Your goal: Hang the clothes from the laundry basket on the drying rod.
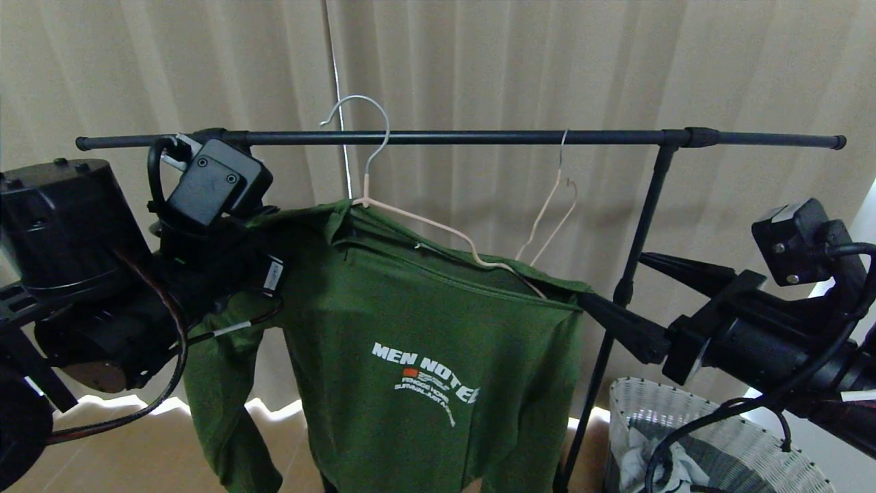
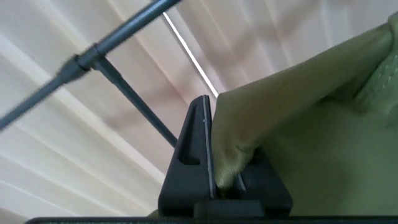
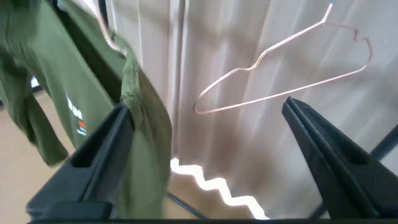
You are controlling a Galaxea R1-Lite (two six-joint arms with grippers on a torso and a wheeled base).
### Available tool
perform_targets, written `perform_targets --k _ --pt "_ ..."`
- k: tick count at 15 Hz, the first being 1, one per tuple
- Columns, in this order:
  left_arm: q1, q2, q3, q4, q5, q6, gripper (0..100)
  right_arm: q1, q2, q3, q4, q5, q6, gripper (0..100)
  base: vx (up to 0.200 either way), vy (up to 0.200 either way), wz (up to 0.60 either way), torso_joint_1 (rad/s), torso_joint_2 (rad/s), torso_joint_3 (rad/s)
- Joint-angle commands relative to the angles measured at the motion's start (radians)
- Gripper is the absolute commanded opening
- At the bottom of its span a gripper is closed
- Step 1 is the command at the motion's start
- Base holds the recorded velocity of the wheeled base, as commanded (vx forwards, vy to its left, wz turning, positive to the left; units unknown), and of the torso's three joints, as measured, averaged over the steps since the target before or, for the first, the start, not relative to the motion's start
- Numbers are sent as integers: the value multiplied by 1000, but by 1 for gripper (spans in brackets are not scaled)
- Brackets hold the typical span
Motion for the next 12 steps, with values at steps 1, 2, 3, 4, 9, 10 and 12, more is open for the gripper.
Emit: perform_targets --k 1,2,3,4,9,10,12 --pt "-18 13 2 2 0 -33 0 3 -16 18 40 2 -42 100 0 0 0 0 0 0" --pt "-19 13 0 2 0 -42 0 1 -26 17 62 2 -59 100 0 0 0 0 0 0" --pt "-18 19 -1 2 3 -42 0 1 -29 9 69 2 -65 100 0 0 0 0 0 0" --pt "-18 22 -3 2 24 -44 0 1 -32 -2 71 5 -70 100 0 0 0 0 0 0" --pt "-13 30 -4 1 78 -102 0 26 -43 -2 108 50 -161 100 0 0 0 0 0 0" --pt "-18 29 3 1 78 -117 0 26 -46 -26 129 50 -190 100 0 0 0 0 0 0" --pt "-24 29 46 -2 73 -140 0 29 -39 -74 169 47 -204 100 0 0 0 0 0 0"
